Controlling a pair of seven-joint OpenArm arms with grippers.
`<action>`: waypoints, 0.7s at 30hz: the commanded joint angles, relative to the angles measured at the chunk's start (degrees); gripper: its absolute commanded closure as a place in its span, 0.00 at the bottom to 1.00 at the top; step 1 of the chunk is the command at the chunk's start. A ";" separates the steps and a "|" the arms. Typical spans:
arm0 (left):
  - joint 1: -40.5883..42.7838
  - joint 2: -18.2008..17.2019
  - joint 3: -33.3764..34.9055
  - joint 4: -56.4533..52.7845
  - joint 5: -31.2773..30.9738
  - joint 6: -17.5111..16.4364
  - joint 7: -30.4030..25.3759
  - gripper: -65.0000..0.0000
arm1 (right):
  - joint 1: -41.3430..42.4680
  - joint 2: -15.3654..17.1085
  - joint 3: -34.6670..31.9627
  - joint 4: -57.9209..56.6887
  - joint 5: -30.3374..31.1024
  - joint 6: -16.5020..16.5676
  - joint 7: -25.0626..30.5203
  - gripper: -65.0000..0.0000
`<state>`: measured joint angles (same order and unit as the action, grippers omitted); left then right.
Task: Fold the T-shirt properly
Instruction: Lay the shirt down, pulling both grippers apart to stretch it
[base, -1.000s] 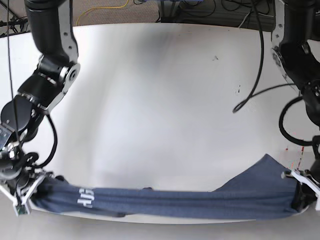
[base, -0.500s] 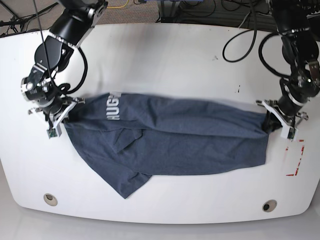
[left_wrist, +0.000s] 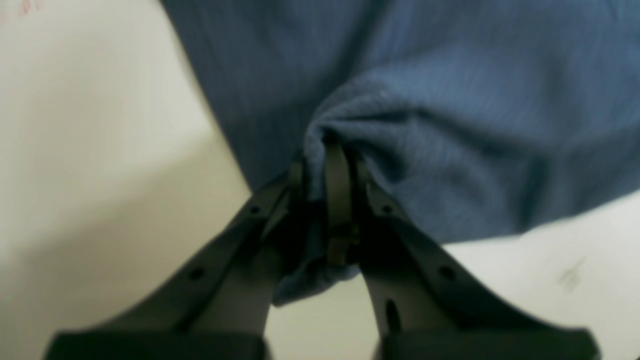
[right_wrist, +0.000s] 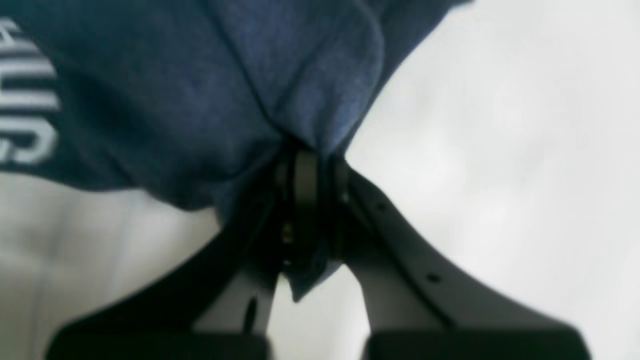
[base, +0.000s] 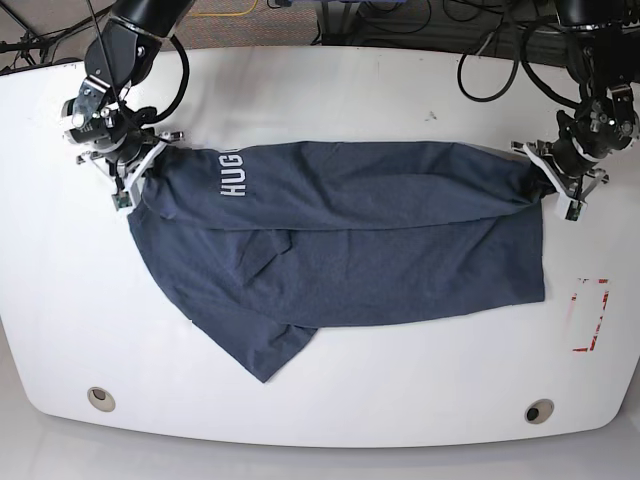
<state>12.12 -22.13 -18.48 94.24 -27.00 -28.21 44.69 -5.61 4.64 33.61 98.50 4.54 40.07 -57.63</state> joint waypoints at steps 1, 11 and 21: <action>-0.30 -1.12 -0.38 1.02 -0.82 -1.46 -0.69 1.00 | -0.59 0.67 0.11 1.33 0.43 -0.07 1.14 1.00; 0.58 -4.46 -0.29 1.19 -0.82 -3.84 2.74 0.92 | -1.73 1.03 0.02 2.03 0.26 -0.07 1.05 0.98; 0.67 -7.19 -0.29 2.60 -1.08 -8.94 4.85 0.40 | -1.82 1.90 -0.15 2.56 0.34 -0.07 0.79 0.56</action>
<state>13.32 -27.94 -18.37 94.35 -27.27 -35.11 50.35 -7.88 5.82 33.39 99.22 4.32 40.07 -57.65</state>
